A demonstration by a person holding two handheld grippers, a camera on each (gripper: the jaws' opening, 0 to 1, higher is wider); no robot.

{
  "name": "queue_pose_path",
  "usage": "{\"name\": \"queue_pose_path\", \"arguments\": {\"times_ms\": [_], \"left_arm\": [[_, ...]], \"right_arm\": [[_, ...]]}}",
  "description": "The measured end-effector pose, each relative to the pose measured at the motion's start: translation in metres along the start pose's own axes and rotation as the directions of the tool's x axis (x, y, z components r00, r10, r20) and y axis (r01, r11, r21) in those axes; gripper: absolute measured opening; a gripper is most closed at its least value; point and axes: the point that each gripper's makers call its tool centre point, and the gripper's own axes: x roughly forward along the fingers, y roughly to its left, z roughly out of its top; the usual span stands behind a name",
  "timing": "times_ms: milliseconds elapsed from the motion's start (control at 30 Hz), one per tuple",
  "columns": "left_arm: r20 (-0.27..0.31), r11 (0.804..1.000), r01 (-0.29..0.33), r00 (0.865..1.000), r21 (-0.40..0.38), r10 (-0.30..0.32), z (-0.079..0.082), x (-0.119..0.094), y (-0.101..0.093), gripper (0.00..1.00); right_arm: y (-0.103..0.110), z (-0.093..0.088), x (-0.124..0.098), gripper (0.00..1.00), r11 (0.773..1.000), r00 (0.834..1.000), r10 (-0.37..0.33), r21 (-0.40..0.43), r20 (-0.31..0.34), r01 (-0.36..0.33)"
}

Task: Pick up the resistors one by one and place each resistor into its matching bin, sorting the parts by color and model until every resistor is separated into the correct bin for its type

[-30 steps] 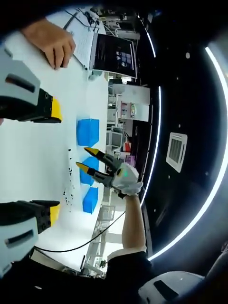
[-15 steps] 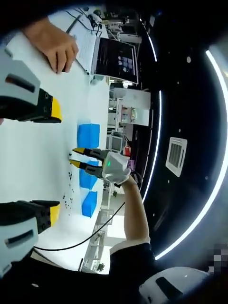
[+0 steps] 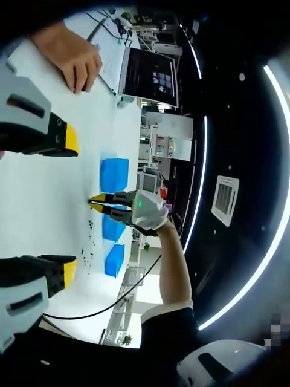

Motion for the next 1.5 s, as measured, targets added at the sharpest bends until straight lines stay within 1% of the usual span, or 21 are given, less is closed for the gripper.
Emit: {"name": "queue_pose_path", "arguments": {"times_ms": [167,300,467,600,700,767,833,867,900,933,967,1033,1067,1100,1167,1200,1233,1267,1300,1367,1500], "left_arm": [[0.004,1.000,0.008,1.000,0.004,-0.008,0.002,0.001,-0.003,0.67],[0.012,1.000,0.009,1.000,0.005,-0.009,0.006,0.002,-0.002,0.67],[0.028,1.000,0.016,0.999,0.016,-0.017,0.015,0.007,-0.003,0.67],[0.047,0.999,0.025,0.999,0.024,-0.026,0.022,0.014,-0.006,0.67],[0.062,0.999,0.030,0.998,0.028,-0.032,0.028,0.018,-0.008,0.67],[0.071,0.999,0.033,0.997,0.032,-0.036,0.031,0.021,-0.010,0.67],[0.079,0.999,0.032,0.996,0.032,-0.034,0.034,0.024,-0.010,0.67],[0.084,0.999,0.031,0.996,0.031,-0.033,0.034,0.025,-0.010,0.67],[0.084,0.999,0.031,0.996,0.031,-0.034,0.035,0.027,-0.010,0.67],[0.082,0.999,0.032,0.996,0.034,-0.035,0.034,0.028,-0.010,0.67],[0.078,0.999,0.032,0.996,0.041,-0.035,0.033,0.030,-0.011,0.67],[0.075,0.998,0.033,0.997,0.044,-0.036,0.033,0.032,-0.012,0.67],[0.074,0.999,0.033,0.997,0.042,-0.036,0.032,0.032,-0.012,0.67],[0.075,0.999,0.034,0.997,0.041,-0.037,0.032,0.033,-0.012,0.67],[0.075,0.999,0.034,0.996,0.039,-0.037,0.032,0.034,-0.013,0.67],[0.075,0.999,0.035,0.996,0.039,-0.037,0.032,0.034,-0.014,0.67],[0.075,0.999,0.034,0.996,0.039,-0.037,0.032,0.034,-0.014,0.67],[0.075,0.999,0.033,0.997,0.040,-0.036,0.032,0.033,-0.013,0.67],[0.074,0.999,0.032,0.997,0.041,-0.035,0.032,0.033,-0.013,0.67],[0.073,0.999,0.032,0.997,0.043,-0.035,0.032,0.032,-0.013,0.67],[0.072,0.998,0.023,0.997,0.056,-0.027,0.032,0.026,-0.010,0.67]], "right_arm": [[0.000,-0.003,0.000,0.07,0.998,0.999,-0.029,0.064,0.015,0.028],[0.001,0.005,-0.021,0.07,0.975,0.983,-0.139,0.191,0.123,0.114],[0.014,0.012,-0.075,0.07,0.879,0.891,-0.358,0.422,0.279,0.221],[0.042,0.008,-0.119,0.07,0.753,0.752,-0.564,0.586,0.341,0.299],[0.061,-0.001,-0.149,0.07,0.617,0.621,-0.712,0.714,0.327,0.331],[0.073,-0.005,-0.169,0.07,0.503,0.503,-0.812,0.792,0.296,0.346],[0.088,-0.016,-0.183,0.07,0.373,0.403,-0.889,0.856,0.219,0.358],[0.094,-0.017,-0.188,0.07,0.341,0.363,-0.909,0.865,0.204,0.369],[0.101,-0.022,-0.191,0.07,0.283,0.331,-0.930,0.884,0.159,0.371],[0.111,-0.027,-0.198,0.07,0.204,0.272,-0.957,0.896,0.099,0.395],[0.117,-0.026,-0.200,0.07,0.158,0.236,-0.969,0.903,0.065,0.399],[0.130,-0.034,-0.206,0.07,0.003,0.148,-0.987,0.911,-0.064,0.413],[0.135,-0.034,-0.208,0.07,-0.047,0.108,-0.989,0.909,-0.100,0.413],[0.140,-0.034,-0.211,0.07,-0.111,0.050,-0.988,0.908,-0.143,0.404],[0.145,-0.031,-0.207,0.07,-0.173,0.012,-0.981,0.904,-0.193,0.391],[0.145,-0.030,-0.209,0.07,-0.204,-0.019,-0.977,0.902,-0.213,0.381],[0.144,-0.029,-0.209,0.07,-0.211,-0.029,-0.976,0.903,-0.217,0.373],[0.138,-0.024,-0.207,0.07,-0.211,-0.036,-0.977,0.925,-0.211,0.315],[0.132,-0.023,-0.207,0.07,-0.210,-0.043,-0.977,0.926,-0.207,0.315],[0.116,-0.024,-0.207,0.07,-0.209,-0.038,-0.977,0.928,-0.208,0.307],[0.073,-0.024,-0.209,0.07,-0.160,-0.023,-0.987,0.942,-0.161,0.296]]}}
